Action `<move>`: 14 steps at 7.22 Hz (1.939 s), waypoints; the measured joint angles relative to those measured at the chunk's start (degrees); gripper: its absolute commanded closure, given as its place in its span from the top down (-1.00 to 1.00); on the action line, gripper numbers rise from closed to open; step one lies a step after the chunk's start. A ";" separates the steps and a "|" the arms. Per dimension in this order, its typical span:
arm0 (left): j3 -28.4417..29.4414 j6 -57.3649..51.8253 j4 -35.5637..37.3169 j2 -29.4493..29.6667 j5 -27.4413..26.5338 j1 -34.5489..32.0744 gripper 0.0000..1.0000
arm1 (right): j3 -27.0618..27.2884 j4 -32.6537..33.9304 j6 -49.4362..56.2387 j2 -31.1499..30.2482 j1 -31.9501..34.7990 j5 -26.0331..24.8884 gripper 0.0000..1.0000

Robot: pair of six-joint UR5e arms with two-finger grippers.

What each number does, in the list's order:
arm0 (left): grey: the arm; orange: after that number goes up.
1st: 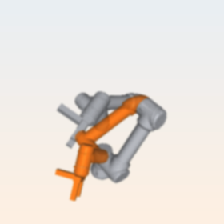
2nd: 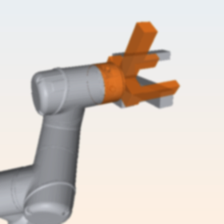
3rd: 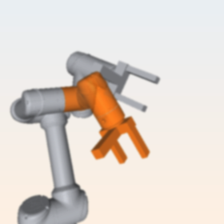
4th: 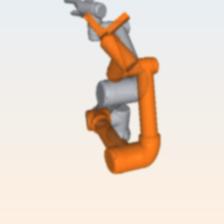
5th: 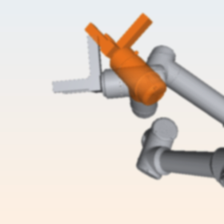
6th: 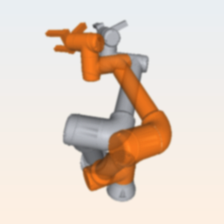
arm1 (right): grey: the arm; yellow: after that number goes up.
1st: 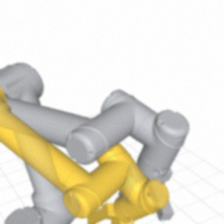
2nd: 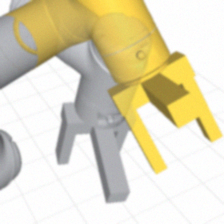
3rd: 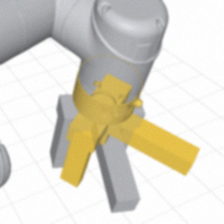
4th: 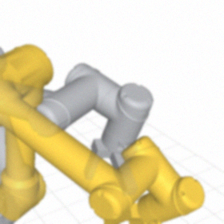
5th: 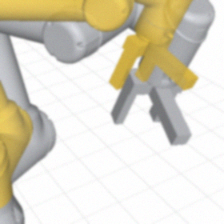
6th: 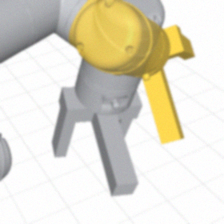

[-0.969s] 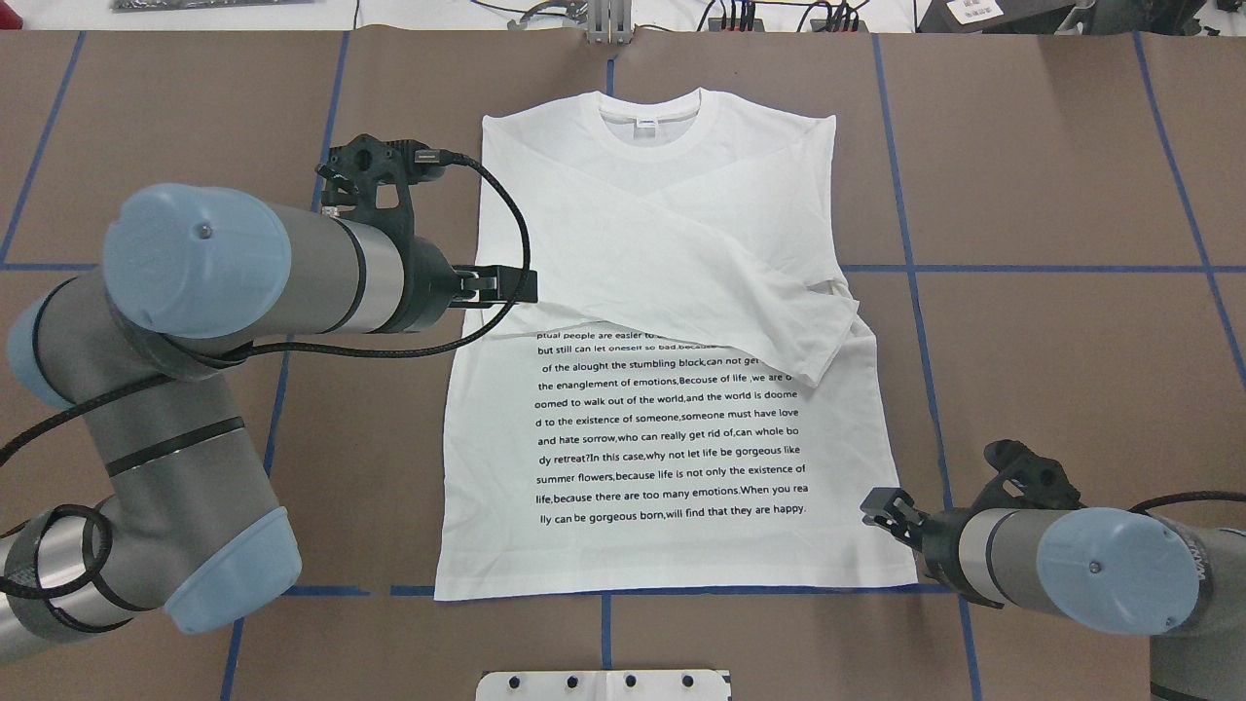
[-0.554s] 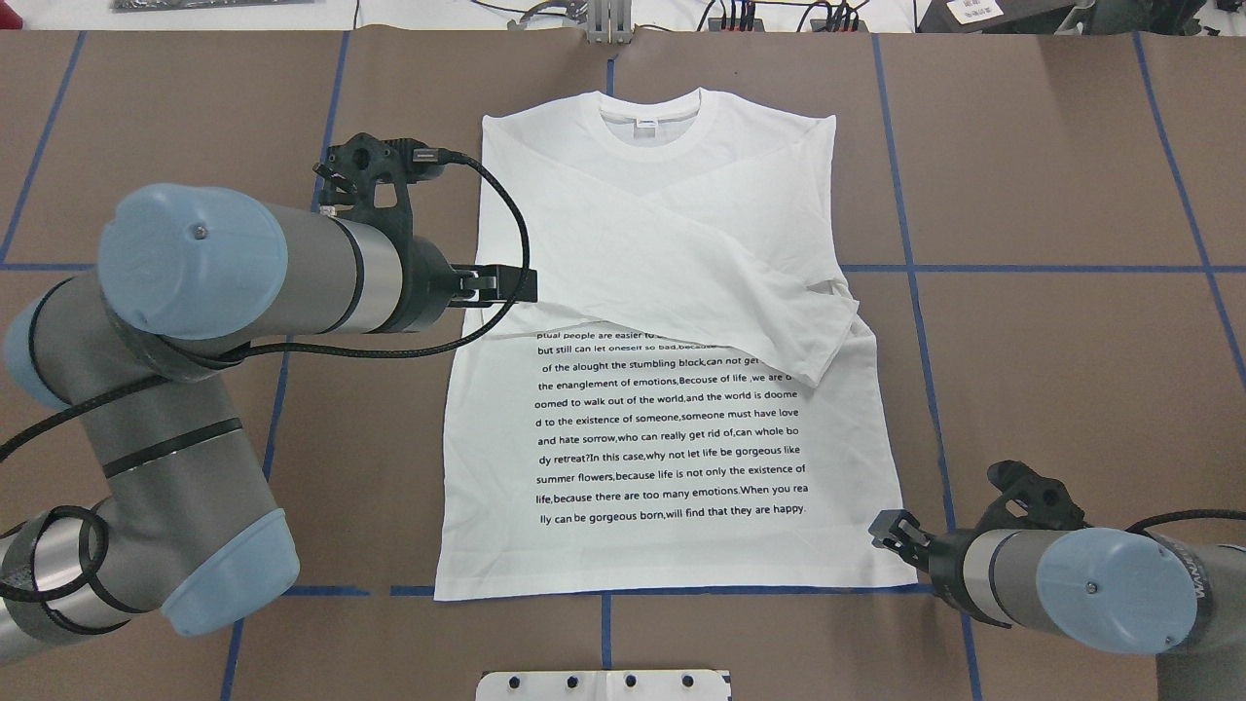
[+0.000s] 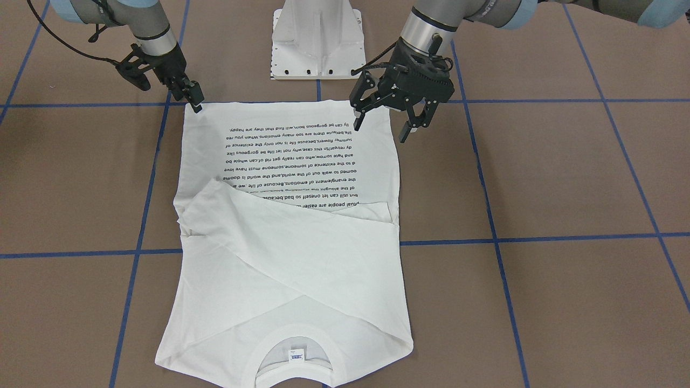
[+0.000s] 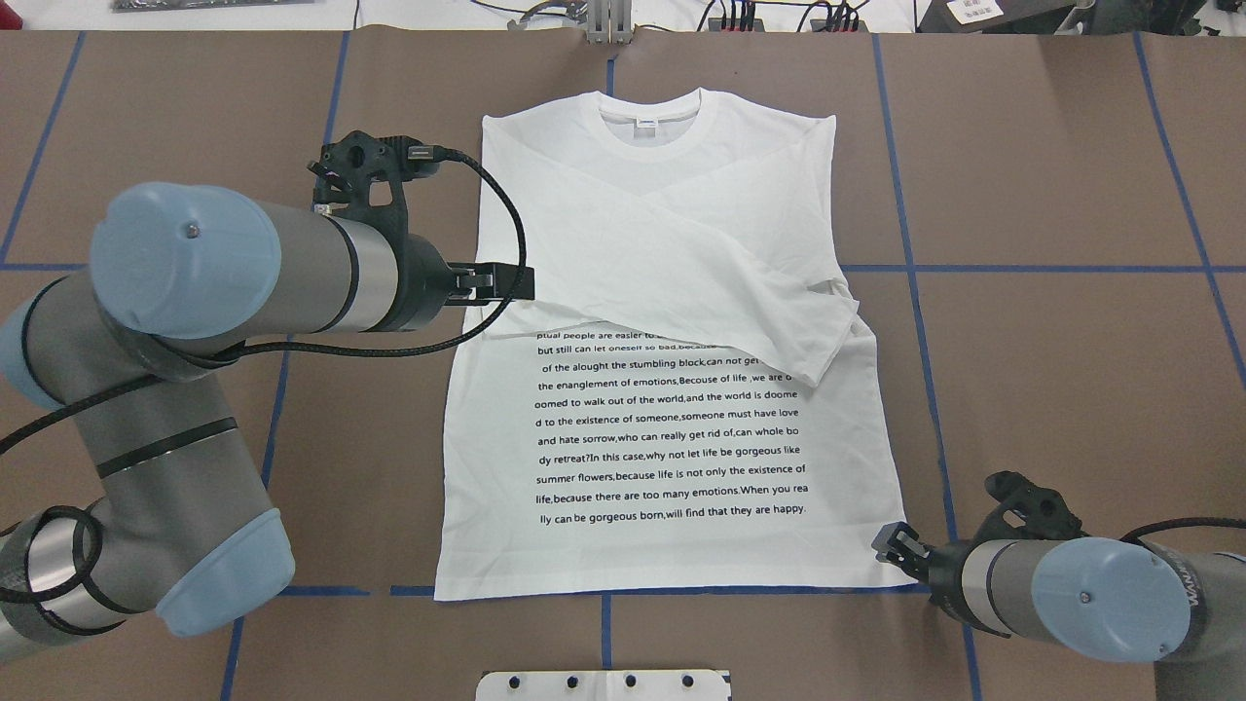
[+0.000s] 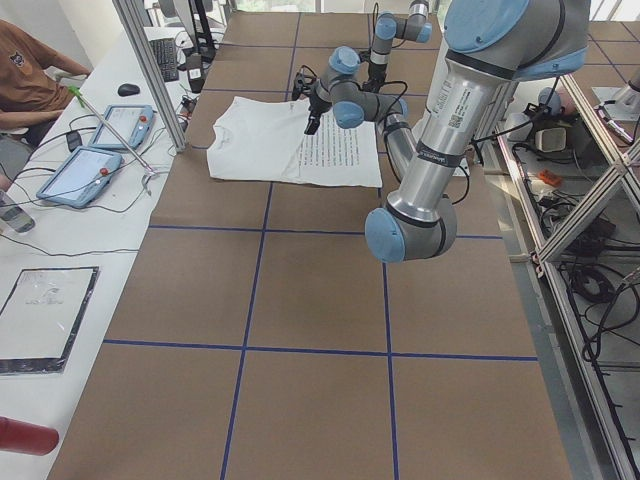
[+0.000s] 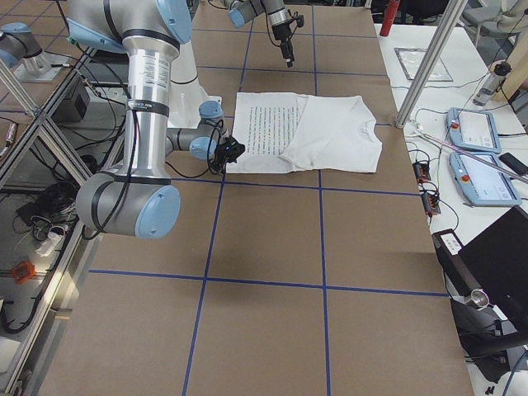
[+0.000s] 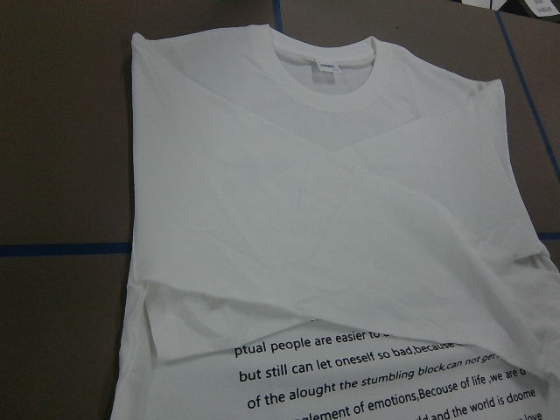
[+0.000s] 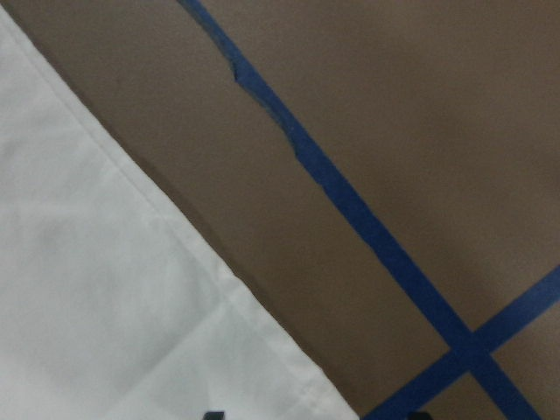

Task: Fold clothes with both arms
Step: 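Move both grippers to the shirt hem corners nearest the robot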

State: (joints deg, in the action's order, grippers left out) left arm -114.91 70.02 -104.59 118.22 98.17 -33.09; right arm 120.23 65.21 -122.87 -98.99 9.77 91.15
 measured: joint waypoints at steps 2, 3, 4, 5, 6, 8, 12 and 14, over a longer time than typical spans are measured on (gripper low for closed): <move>-0.64 0.77 0.00 -0.66 0.00 0.04 0.98 | -0.45 0.00 0.00 0.23 -0.28 -0.01 -0.37; -0.77 0.92 0.00 -0.75 0.00 0.00 0.98 | -0.45 0.00 0.00 0.31 -0.28 -0.03 -0.99; -0.80 0.99 0.00 -0.85 0.00 0.00 0.98 | -0.40 0.00 0.00 0.35 -0.27 -0.03 -1.00; -0.86 1.05 0.00 -0.97 0.00 0.01 0.98 | -0.32 0.00 0.00 0.34 -0.23 0.07 -1.00; -0.90 1.07 0.02 -1.02 0.00 0.03 0.98 | -0.16 0.00 0.00 0.38 -0.18 0.22 -1.00; -1.03 3.85 0.20 -1.85 0.12 0.45 0.98 | 0.63 0.00 0.05 0.30 -0.03 0.52 -1.00; -1.81 25.37 2.88 -7.98 -1.10 14.01 0.88 | 3.21 0.00 0.09 -0.74 0.14 1.58 -1.00; -2.02 32.14 6.45 -9.38 -1.20 19.73 0.78 | 4.17 0.00 0.09 -1.53 0.16 1.73 -1.00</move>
State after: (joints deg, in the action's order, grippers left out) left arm -116.93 102.16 -98.14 108.84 96.97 -13.36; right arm 124.40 65.21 -122.78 -100.51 9.93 92.88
